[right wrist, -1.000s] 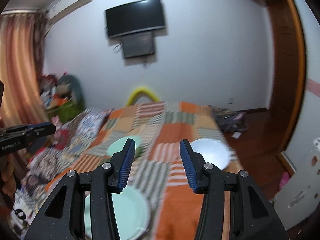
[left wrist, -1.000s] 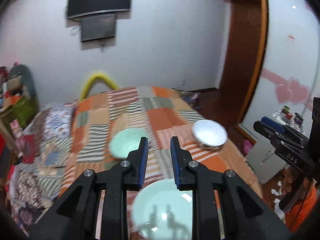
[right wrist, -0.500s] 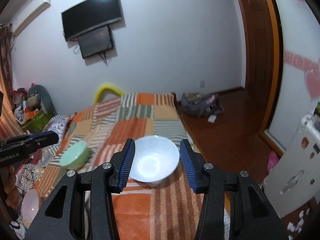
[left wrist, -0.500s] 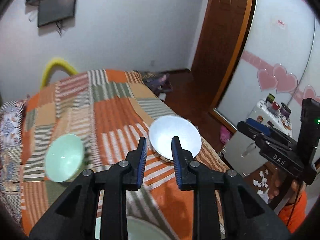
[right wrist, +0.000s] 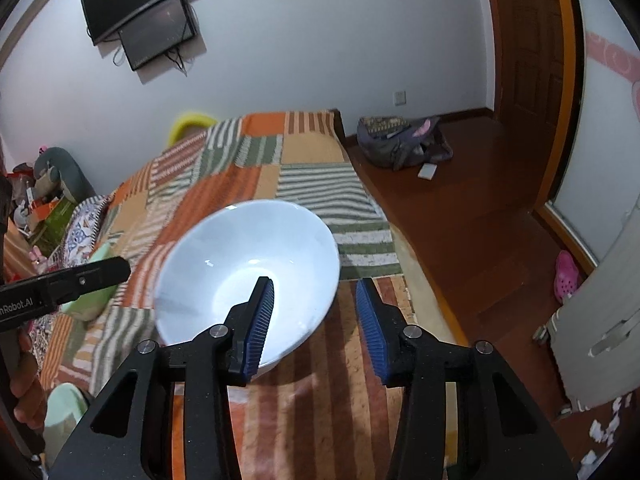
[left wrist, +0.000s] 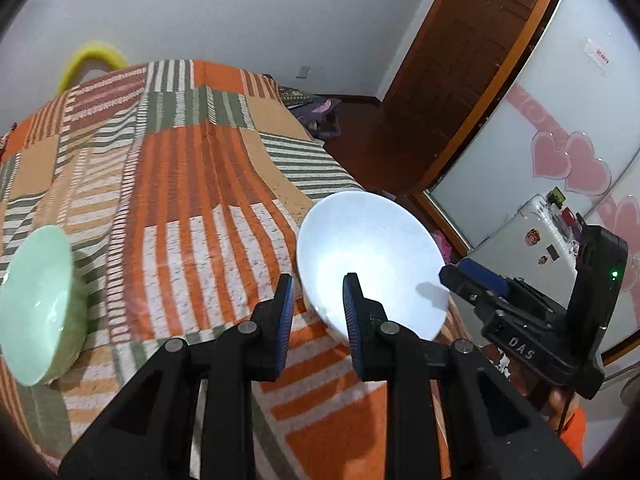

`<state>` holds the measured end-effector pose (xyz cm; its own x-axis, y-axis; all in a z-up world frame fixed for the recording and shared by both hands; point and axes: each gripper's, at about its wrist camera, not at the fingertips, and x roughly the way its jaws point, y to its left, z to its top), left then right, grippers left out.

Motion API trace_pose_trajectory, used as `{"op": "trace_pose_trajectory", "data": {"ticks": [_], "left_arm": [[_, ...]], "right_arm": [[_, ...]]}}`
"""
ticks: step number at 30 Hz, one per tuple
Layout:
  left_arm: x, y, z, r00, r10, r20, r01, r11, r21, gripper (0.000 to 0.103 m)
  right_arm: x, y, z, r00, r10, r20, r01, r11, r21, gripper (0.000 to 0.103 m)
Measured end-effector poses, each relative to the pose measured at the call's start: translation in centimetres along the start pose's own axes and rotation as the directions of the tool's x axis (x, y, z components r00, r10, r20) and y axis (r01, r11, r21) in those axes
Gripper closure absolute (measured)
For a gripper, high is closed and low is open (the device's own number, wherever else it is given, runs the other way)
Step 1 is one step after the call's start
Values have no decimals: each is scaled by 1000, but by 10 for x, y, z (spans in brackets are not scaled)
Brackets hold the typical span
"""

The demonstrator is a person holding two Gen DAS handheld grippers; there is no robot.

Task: Organize plates and bowls
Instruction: 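Lift the dotted bowl, lower it into the pink bowl, open both grippers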

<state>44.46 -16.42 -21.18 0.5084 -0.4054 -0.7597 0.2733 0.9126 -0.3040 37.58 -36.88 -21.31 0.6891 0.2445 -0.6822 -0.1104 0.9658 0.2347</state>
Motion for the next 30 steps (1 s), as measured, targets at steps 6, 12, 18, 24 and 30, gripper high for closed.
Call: {"op": "trace_pose_trajectory", "data": {"ticks": [6, 12, 18, 24, 30], "left_arm": [[32, 1, 0, 999, 5, -47, -6, 1000, -13, 79], [48, 12, -3, 998, -21, -59, 17, 998, -61, 88], [44, 5, -4, 998, 6, -58, -8, 1000, -21, 93], [12, 0, -7, 1000, 15, -27, -16, 1000, -14, 94], [-62, -15, -13, 993, 64, 95, -67, 997, 35, 94]], "right_arm": [[20, -11, -2, 999, -2, -35, 3, 1000, 15, 67], [32, -9, 0, 997, 61, -39, -60, 998, 32, 81], [29, -3, 2, 999, 36, -29, -36, 999, 8, 87], [4, 8, 6, 999, 51, 1, -51, 999, -10, 88], [-38, 36, 15, 993, 102, 58, -99, 994, -46, 89]]}}
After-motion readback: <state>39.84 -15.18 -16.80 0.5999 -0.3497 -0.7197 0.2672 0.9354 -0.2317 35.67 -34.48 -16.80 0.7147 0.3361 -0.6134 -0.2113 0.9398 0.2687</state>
